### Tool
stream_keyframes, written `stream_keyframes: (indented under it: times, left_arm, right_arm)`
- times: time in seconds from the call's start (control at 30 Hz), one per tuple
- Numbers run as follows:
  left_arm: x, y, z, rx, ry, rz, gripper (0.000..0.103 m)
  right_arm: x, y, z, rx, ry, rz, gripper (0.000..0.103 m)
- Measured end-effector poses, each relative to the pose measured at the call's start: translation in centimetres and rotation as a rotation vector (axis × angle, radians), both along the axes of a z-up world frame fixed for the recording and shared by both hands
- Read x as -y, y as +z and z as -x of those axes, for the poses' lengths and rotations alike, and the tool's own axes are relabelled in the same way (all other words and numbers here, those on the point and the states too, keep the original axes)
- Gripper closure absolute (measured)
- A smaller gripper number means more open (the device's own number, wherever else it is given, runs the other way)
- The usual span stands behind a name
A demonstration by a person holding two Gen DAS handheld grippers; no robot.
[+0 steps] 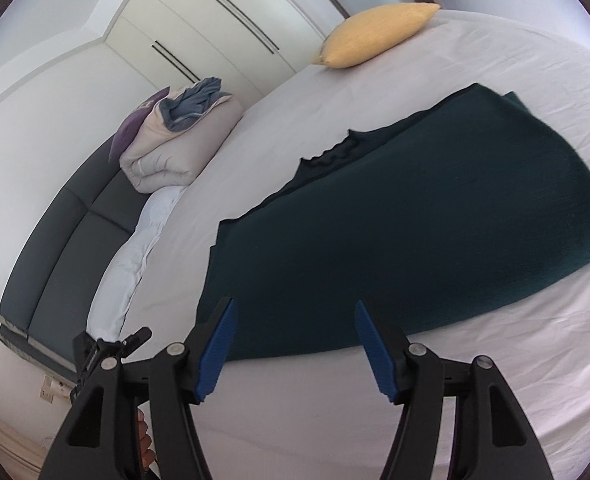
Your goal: Fold small clothes
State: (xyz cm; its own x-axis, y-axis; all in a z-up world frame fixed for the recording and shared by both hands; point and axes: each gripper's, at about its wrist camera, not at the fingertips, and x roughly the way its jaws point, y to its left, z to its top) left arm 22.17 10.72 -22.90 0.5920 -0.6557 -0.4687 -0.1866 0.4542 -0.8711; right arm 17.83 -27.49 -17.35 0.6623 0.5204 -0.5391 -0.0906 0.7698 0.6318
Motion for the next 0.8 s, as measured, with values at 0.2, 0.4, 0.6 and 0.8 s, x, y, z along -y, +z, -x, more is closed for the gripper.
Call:
stream_keyframes:
  times: [0.2,0.4,0.6,0.8]
  left_arm:
    - [1.3,-1.2,-2.9,-0.075,-0.039,0.04,0.011]
    - [1.6,-2.2,-6.9,-0.11,-0.118,0.099,0.011]
    - [1.3,-2.6,-8.5,-0.086,-0.159,0.103,0.022]
    - [2.2,-3.0,-9.2,-0.078,-0.188,0.088,0.051]
  right_arm:
    - [-0.5,0.3,0.0,0.002,0.018,-0.008,0.039]
    - [-0.7,0.4,-0.6,0.002,0.031,-0.013,0.039]
    - [-1.2,0.5,-1.1,0.006,0.055,-0.004,0.039]
    - [-3.1,0.6,-3.1,-0.006,0.101,0.012,0.039]
